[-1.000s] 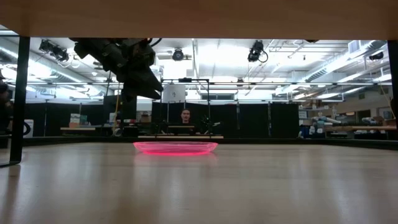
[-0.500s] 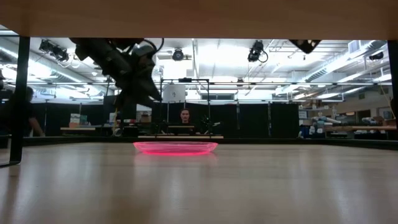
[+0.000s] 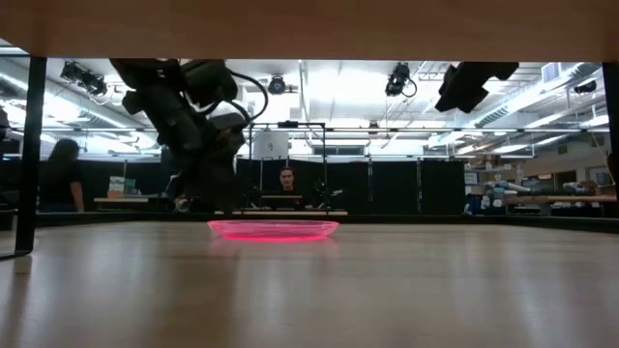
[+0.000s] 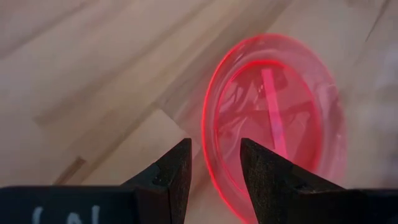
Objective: Place and stack plates onto a shelf
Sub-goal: Stack the pink plate on top of the green plate on the shelf
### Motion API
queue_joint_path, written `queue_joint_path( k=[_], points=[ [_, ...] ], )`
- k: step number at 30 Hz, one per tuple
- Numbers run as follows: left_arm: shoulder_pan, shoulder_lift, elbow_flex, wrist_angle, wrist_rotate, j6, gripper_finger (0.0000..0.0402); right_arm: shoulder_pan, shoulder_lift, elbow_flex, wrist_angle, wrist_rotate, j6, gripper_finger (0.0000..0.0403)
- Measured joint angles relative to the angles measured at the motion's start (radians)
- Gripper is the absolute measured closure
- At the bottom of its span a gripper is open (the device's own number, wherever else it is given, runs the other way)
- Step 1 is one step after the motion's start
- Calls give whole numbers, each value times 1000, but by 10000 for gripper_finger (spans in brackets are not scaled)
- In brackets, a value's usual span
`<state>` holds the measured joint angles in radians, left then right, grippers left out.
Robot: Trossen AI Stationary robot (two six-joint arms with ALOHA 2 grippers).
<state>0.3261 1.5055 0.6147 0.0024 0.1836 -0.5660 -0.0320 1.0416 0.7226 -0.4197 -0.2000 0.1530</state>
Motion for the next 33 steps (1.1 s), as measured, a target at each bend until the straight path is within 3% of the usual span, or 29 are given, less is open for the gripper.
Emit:
queue_joint_path(
  k=[14, 19, 33],
  points=[
    [-55, 68, 0, 5, -8, -57, 257, -101, 1, -62, 44, -63, -44, 234],
    [-74, 68, 0, 0, -58, -124, 257, -111, 1, -67, 45, -64, -44, 234],
    [-128, 98, 3, 14, -60, -196, 257, -111, 1, -67, 45, -64, -44, 234]
  ],
)
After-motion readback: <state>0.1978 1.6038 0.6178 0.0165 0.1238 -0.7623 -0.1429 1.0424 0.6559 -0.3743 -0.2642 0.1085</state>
